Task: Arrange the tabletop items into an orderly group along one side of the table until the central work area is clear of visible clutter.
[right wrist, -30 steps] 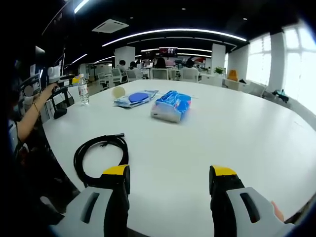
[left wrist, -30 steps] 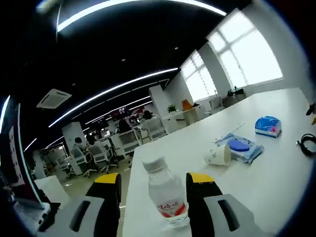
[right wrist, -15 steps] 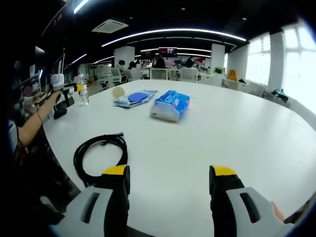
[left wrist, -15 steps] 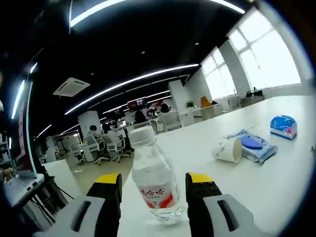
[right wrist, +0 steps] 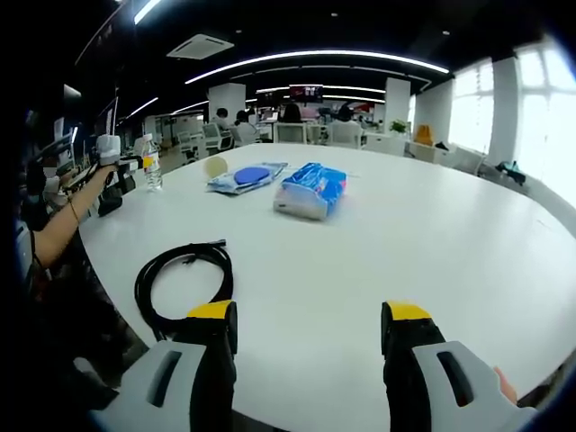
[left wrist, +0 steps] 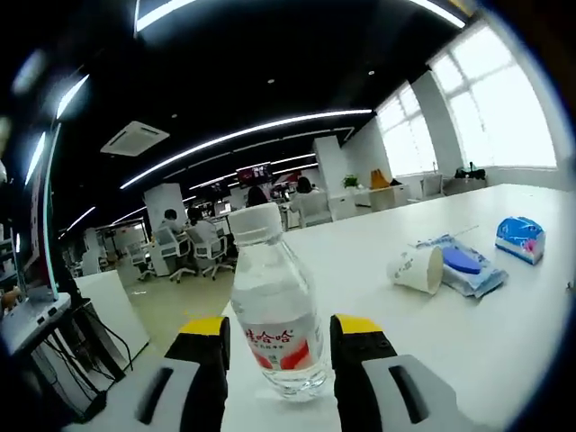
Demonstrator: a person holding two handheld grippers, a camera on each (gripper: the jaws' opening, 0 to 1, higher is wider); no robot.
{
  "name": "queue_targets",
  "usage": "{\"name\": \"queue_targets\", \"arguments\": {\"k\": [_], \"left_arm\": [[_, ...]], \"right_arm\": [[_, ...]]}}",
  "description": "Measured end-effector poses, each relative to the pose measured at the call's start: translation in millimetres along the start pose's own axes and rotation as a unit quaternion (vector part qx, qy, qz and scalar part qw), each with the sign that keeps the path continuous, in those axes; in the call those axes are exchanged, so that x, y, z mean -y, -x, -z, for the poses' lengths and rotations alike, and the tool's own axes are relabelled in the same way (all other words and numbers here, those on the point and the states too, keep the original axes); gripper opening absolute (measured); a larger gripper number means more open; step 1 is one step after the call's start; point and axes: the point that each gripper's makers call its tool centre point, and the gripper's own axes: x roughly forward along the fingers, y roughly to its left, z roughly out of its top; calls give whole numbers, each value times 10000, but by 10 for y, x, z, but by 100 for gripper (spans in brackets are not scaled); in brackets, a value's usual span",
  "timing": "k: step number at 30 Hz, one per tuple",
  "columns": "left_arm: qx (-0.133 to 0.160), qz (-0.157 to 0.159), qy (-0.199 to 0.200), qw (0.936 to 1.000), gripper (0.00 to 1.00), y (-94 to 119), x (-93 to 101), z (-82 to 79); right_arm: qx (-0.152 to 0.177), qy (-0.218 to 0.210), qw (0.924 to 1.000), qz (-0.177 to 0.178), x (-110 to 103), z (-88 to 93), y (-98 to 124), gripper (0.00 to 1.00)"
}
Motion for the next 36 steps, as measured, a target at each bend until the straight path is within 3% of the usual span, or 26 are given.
{"name": "queue_targets", "arguments": {"k": [13, 36], "left_arm": [[-202, 35, 23, 9998, 41, -135, 20, 132], [-97, -13, 398, 9992, 39, -230, 27, 152]], "right_arm": [[2, 63, 10000, 20, 3, -11, 15, 62], [35, 42, 10000, 66, 36, -25, 5, 62]]}}
